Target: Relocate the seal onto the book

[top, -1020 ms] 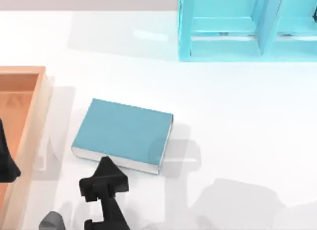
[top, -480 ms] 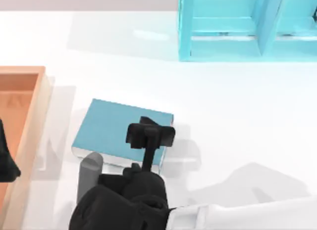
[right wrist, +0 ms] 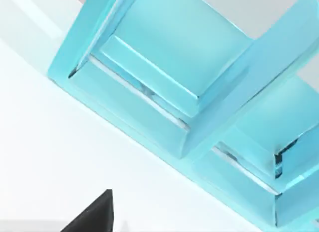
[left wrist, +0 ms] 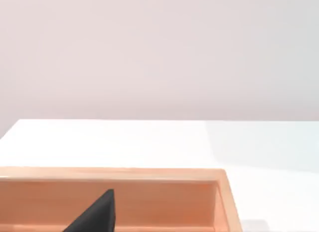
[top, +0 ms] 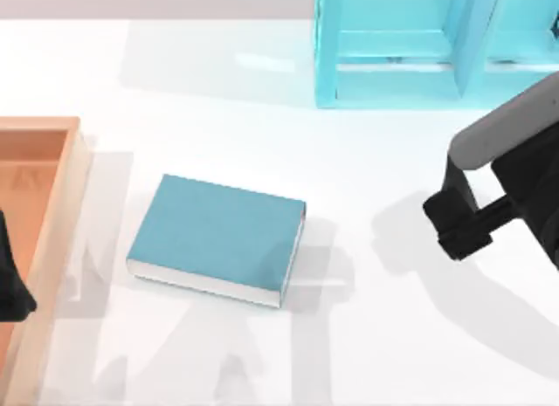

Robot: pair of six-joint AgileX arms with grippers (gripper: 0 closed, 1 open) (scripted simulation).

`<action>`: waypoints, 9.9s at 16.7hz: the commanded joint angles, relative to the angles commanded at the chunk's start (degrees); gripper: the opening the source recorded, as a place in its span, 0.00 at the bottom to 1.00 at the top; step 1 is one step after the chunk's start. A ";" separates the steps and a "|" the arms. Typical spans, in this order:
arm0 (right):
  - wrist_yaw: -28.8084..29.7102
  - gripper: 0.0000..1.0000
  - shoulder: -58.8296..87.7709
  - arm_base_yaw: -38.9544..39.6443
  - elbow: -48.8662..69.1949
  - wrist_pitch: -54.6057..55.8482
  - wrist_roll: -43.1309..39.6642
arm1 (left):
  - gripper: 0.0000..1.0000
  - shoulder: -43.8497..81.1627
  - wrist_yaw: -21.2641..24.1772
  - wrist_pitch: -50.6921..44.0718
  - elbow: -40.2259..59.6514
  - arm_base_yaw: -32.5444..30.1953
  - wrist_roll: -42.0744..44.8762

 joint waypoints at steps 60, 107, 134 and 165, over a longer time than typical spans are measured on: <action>-37.20 1.00 -58.91 -44.01 -35.62 -0.43 20.13 | 1.00 111.14 0.19 -55.08 76.42 15.30 16.79; -37.20 1.00 -58.91 -44.01 -35.62 -0.43 20.13 | 0.00 104.15 -0.07 -81.30 96.08 -9.73 -8.31; -37.20 1.00 -58.91 -44.01 -35.62 -0.43 20.13 | 0.00 119.25 0.25 -68.33 97.92 -31.12 -29.54; -37.20 1.00 -58.91 -44.01 -35.62 -0.43 20.13 | 1.00 118.81 0.24 -73.82 102.99 -31.11 -29.61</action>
